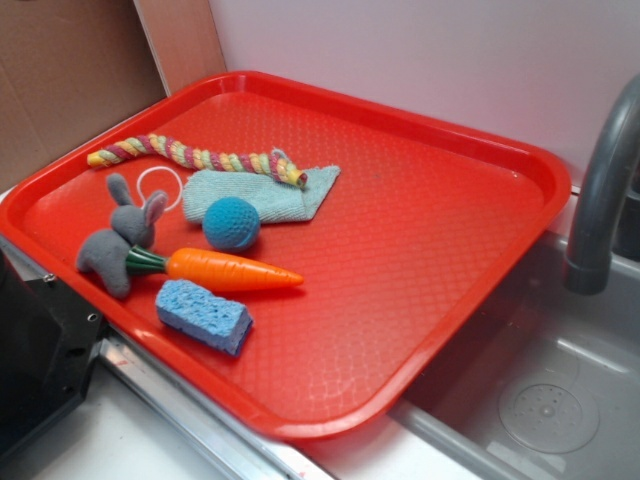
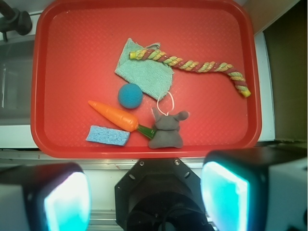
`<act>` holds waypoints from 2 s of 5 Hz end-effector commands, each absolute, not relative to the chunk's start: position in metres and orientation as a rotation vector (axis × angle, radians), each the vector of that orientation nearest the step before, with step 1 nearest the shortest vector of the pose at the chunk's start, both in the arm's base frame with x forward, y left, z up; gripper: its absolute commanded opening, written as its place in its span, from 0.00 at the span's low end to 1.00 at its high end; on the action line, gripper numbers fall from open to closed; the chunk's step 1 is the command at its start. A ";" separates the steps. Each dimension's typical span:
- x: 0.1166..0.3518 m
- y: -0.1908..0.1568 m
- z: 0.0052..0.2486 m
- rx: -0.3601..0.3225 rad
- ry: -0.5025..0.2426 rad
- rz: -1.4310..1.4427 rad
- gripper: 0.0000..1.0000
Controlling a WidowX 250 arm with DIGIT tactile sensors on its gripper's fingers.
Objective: Grab the multicolored rope.
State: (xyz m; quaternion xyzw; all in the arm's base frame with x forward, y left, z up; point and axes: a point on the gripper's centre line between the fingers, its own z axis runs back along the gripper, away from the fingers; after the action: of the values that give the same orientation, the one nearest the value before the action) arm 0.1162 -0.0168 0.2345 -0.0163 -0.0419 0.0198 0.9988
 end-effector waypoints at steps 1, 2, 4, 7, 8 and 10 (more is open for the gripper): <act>0.116 -0.017 0.234 -0.033 -0.084 0.040 1.00; 0.130 -0.009 0.223 -0.058 -0.060 0.187 1.00; 0.162 0.017 0.197 -0.061 -0.086 0.516 1.00; 0.201 0.069 0.136 -0.069 -0.100 1.164 1.00; 0.210 0.084 0.116 -0.020 -0.127 1.286 1.00; 0.225 0.104 0.069 0.101 -0.163 1.441 1.00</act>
State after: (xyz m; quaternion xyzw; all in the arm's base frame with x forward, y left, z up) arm 0.2315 0.0981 0.0590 0.0538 -0.0578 0.6560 0.7507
